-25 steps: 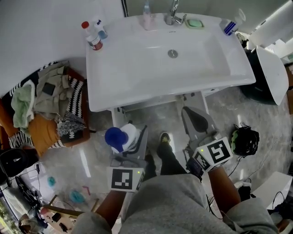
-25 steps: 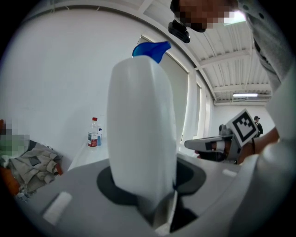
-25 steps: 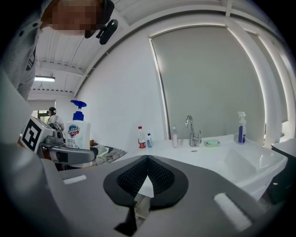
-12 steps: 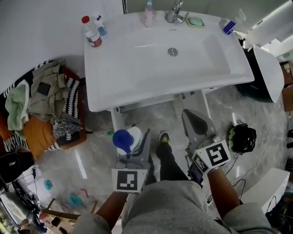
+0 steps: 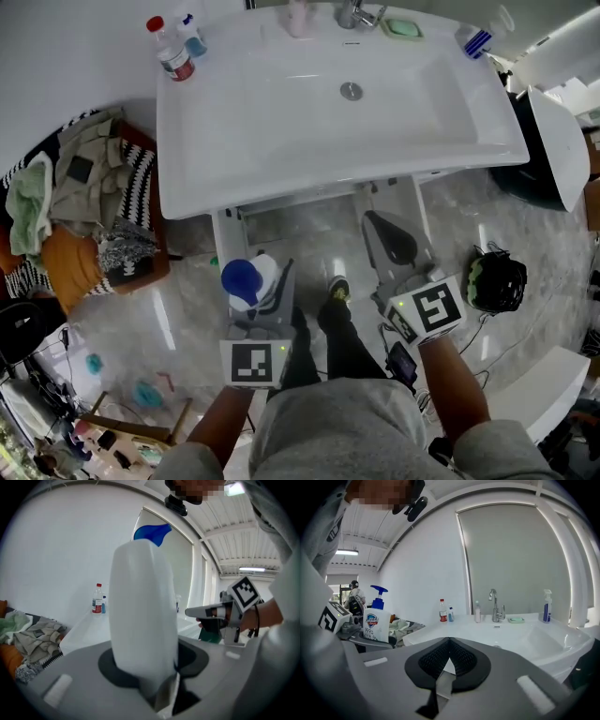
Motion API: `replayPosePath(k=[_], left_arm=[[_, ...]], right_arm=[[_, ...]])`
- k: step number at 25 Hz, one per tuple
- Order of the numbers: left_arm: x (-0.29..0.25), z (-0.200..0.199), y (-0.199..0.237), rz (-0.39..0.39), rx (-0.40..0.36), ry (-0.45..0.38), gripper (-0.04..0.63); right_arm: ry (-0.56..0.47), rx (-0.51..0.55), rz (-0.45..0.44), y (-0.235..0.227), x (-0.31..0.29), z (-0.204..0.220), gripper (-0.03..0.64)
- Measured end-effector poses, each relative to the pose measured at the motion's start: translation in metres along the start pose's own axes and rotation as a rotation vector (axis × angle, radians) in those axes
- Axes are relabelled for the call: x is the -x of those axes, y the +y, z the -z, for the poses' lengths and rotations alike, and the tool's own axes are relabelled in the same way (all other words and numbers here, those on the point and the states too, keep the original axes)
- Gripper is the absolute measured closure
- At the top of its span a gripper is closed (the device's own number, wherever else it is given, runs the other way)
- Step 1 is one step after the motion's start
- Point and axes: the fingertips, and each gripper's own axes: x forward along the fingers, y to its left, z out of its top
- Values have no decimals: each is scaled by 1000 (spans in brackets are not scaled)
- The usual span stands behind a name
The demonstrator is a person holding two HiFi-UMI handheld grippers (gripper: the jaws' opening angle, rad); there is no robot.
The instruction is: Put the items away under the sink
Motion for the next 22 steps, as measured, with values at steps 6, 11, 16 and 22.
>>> replayPosePath(k=[6,11,16,22], left_arm=[[-23,38,-1,-60,79,16,411],[-40,60,2,-109,79,8,411],[-61,78,7,-110,38,-8,411],[-85,115,20,-110,13,-9,411]], right_arm=[[12,-65,-32,-25,-3,41,618],[-6,-78,-40,-37,-13,61,618],[-8,-96,-36,-44,-34,83,618],[-28,-95,-32,-48,-61,114,618]])
